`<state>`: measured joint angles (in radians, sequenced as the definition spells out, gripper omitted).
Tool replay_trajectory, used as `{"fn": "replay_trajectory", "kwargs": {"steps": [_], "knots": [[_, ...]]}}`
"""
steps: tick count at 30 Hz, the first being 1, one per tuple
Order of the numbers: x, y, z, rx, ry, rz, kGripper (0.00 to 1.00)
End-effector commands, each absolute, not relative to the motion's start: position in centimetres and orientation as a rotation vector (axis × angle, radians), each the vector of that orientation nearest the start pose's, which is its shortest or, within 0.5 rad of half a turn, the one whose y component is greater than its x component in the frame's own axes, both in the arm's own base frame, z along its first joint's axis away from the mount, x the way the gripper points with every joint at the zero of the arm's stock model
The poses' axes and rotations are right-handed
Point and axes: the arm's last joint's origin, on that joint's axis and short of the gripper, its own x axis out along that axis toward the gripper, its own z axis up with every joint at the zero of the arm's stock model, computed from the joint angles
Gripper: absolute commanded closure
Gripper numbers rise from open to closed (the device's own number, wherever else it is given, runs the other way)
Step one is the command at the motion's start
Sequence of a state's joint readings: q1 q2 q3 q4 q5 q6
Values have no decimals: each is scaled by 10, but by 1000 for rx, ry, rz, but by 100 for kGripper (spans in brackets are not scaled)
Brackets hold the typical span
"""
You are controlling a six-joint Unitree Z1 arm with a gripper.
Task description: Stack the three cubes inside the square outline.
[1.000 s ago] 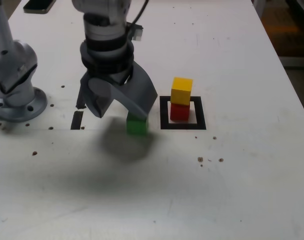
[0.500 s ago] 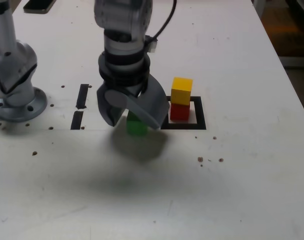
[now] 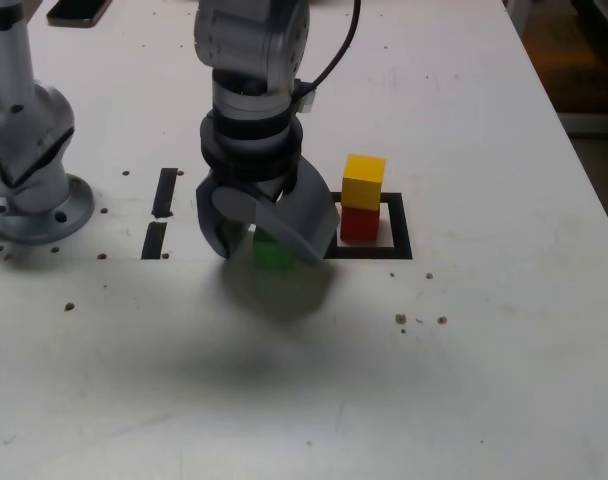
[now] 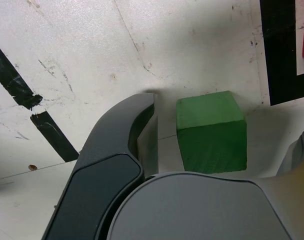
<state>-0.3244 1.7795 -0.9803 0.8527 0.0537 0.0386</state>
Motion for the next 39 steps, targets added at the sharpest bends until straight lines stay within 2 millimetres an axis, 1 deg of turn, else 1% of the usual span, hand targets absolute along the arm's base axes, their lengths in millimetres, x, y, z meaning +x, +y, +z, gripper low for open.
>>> {"fn": "replay_trajectory", "kwargs": {"steps": [1,3,5,16,18,24,27,30,33,37,39], "knots": [[243,-78,210,335,1625,-229,46],[242,-78,209,335,1631,-228,50],[241,-78,208,336,1637,-227,53],[239,-77,201,328,1636,-235,52],[238,-77,200,325,1636,-238,55],[239,-78,200,315,1612,-245,73],[238,-78,203,311,1610,-248,77],[234,-76,209,319,1621,-240,78],[227,-73,220,335,1646,-211,78],[219,-68,244,359,1672,-163,78],[216,-66,261,369,1675,-145,78]]}}
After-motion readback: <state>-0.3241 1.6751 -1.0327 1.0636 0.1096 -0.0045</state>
